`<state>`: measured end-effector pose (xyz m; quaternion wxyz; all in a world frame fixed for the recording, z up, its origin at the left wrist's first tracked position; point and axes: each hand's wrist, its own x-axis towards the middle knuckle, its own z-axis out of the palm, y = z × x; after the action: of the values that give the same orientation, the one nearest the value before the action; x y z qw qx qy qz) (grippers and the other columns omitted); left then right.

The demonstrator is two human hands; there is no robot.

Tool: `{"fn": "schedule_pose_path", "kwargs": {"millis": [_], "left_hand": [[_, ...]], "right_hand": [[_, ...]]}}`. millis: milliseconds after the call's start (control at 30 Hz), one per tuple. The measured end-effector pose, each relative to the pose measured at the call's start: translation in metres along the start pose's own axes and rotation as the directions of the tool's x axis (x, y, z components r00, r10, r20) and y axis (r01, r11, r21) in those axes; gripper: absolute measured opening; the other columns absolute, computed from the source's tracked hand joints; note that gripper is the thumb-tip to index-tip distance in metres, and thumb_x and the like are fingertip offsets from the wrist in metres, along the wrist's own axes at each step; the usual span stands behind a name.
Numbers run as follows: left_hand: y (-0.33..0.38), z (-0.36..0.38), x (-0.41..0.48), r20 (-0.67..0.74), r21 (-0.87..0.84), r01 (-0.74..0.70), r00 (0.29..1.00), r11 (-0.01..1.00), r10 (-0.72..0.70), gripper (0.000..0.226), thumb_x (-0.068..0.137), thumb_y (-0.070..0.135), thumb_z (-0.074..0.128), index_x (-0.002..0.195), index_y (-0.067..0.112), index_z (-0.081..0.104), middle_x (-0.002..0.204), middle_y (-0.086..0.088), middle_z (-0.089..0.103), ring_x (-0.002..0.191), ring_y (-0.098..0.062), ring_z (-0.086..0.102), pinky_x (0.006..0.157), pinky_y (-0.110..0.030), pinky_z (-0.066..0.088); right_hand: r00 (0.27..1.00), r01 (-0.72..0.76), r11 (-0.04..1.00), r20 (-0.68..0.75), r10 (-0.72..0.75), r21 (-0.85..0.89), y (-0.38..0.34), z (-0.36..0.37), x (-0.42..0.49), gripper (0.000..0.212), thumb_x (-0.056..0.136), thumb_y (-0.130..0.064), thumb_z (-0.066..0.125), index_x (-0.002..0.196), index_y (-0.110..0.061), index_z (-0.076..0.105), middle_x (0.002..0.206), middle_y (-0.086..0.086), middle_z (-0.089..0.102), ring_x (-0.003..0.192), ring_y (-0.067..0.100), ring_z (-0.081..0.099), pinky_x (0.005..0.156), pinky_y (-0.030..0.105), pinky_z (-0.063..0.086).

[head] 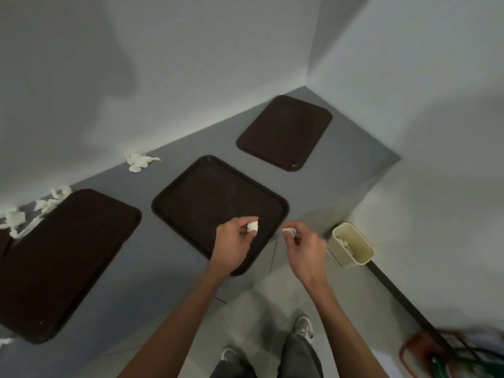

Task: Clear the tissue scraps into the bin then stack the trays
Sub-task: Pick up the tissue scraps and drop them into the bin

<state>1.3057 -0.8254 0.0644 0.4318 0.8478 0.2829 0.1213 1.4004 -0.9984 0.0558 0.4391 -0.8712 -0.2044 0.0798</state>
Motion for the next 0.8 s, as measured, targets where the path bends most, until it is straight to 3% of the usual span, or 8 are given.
{"fn": "schedule_pose_path", "kwargs": {"millis": [133,200,333,433,500,600,700,800], "left_hand": [[0.041,0.066,0.013,0.064,0.009,-0.061,0.996,0.998,0.06,0.028,0.088,0.008,0.077,0.114,0.018,0.078,0.109,0.005,0.075,0.091,0.002,0.07,0.087,-0.015,0.057],[0.06,0.104,0.022,0.079,0.007,-0.066,0.995,0.998,0.065,0.02,0.087,0.009,0.078,0.105,0.017,0.08,0.104,0.003,0.074,0.089,0.0,0.071,0.081,-0.012,0.056],[0.094,0.194,0.044,0.1,-0.013,-0.033,0.994,0.999,0.034,0.01,0.088,0.012,0.079,0.098,0.016,0.079,0.097,0.007,0.074,0.083,0.004,0.068,0.078,-0.006,0.048],[0.111,0.269,0.061,0.161,-0.046,0.026,0.987,0.999,-0.018,0.007,0.091,0.018,0.077,0.097,0.019,0.075,0.092,0.013,0.075,0.086,0.004,0.069,0.078,-0.007,0.049],[0.118,0.317,0.072,0.193,-0.069,0.042,0.981,0.997,-0.028,0.009,0.092,0.018,0.077,0.099,0.023,0.074,0.094,0.017,0.074,0.086,0.004,0.069,0.079,-0.007,0.049],[0.112,0.391,0.091,0.228,-0.084,0.074,0.972,0.994,-0.053,0.014,0.092,0.015,0.075,0.104,0.023,0.077,0.097,0.021,0.072,0.086,0.007,0.068,0.082,-0.008,0.052],[0.084,0.464,0.112,0.254,-0.057,0.143,0.959,0.988,-0.124,0.014,0.092,0.016,0.074,0.103,0.024,0.078,0.103,0.013,0.075,0.085,0.002,0.07,0.085,-0.018,0.057],[0.045,0.53,0.135,0.292,-0.018,0.218,0.935,0.976,-0.203,0.015,0.091,0.015,0.075,0.102,0.025,0.077,0.103,0.011,0.075,0.083,0.003,0.07,0.083,-0.016,0.057]], "right_hand": [[0.994,-0.083,0.996,-0.073,0.085,0.024,0.061,-0.055,0.009,0.013,0.099,-0.02,0.072,0.107,-0.03,0.075,0.09,-0.013,0.074,0.081,-0.003,0.068,0.071,0.008,0.044],[0.987,-0.134,0.99,-0.082,0.137,0.043,0.094,-0.08,0.02,0.015,0.099,-0.02,0.072,0.108,-0.031,0.074,0.095,-0.014,0.074,0.086,0.0,0.069,0.072,0.004,0.043],[0.975,-0.203,0.974,-0.072,0.21,0.095,0.163,-0.127,0.049,0.012,0.1,-0.02,0.071,0.109,-0.028,0.073,0.098,-0.013,0.072,0.088,-0.003,0.067,0.071,-0.003,0.041],[0.968,-0.24,0.969,-0.061,0.243,0.056,0.223,-0.152,0.077,0.011,0.102,-0.025,0.068,0.111,-0.025,0.074,0.097,-0.012,0.071,0.084,-0.009,0.065,0.069,-0.001,0.042],[0.959,-0.274,0.961,-0.06,0.275,0.024,0.267,-0.161,0.093,0.016,0.103,-0.028,0.067,0.115,-0.022,0.074,0.101,-0.011,0.072,0.083,-0.001,0.068,0.071,0.004,0.044],[0.94,-0.34,0.94,-0.048,0.339,-0.016,0.342,-0.163,0.118,0.02,0.103,-0.03,0.064,0.12,-0.022,0.073,0.111,-0.005,0.074,0.087,0.008,0.069,0.075,0.021,0.051],[0.919,-0.395,0.917,-0.025,0.394,-0.059,0.417,-0.152,0.139,0.016,0.104,-0.031,0.063,0.117,-0.025,0.071,0.113,-0.002,0.074,0.085,0.007,0.068,0.069,0.013,0.048],[0.888,-0.456,0.886,0.021,0.459,-0.088,0.481,-0.131,0.156,0.01,0.105,-0.034,0.061,0.112,-0.03,0.066,0.111,-0.001,0.074,0.083,0.007,0.068,0.059,0.012,0.044]]}}
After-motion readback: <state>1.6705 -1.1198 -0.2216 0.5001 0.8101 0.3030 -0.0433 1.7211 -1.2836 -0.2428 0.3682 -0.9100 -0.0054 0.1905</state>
